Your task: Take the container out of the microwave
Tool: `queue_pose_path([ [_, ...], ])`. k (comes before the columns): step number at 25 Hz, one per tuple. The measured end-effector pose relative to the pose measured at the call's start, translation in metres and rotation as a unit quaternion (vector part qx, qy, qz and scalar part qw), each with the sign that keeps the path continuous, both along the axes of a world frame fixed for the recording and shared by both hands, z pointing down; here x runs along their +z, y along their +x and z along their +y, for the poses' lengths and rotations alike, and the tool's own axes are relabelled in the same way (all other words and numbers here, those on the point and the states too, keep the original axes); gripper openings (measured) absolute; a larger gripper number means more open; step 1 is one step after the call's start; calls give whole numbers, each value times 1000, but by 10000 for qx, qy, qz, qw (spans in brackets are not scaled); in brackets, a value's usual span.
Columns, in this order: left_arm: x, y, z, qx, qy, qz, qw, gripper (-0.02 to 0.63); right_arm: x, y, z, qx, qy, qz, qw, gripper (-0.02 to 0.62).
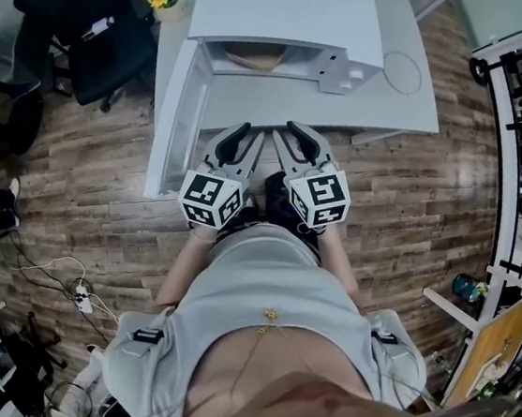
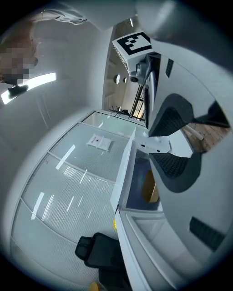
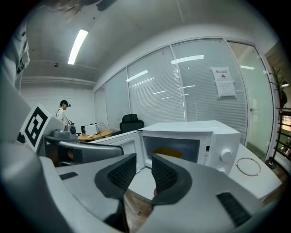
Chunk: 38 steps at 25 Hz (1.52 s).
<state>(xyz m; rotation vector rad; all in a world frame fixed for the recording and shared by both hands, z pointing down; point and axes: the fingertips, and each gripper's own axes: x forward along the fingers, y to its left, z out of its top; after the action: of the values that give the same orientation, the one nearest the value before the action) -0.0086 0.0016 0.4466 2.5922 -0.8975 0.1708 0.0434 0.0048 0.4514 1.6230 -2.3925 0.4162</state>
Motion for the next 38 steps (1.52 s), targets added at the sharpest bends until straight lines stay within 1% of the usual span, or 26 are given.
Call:
queue_pose_path([
  [4, 5, 15, -16, -55, -38, -35, 10000, 118, 5, 11, -19, -91, -42, -72, 9999, 120],
  [9, 3, 29, -39, -167, -25, -90, 9998, 118, 0, 23, -47, -262, 51, -130, 9996, 130],
  [18, -12, 50, -81, -587, 61, -56, 9982, 118, -17, 46, -88, -634, 211, -152, 9976, 140],
  [29, -10, 78, -97, -968, 61, -91, 9952, 118, -18, 71, -106, -1081, 252, -160, 9937, 140],
  [34, -9, 79, -101, -1261, 81, -46, 9920, 118, -14, 79, -108, -1237, 238, -197, 9918, 140],
  [38, -10, 75, -104, -1320, 111, -79, 9912, 118, -14, 78, -111, -1274, 244, -239, 9913, 140],
])
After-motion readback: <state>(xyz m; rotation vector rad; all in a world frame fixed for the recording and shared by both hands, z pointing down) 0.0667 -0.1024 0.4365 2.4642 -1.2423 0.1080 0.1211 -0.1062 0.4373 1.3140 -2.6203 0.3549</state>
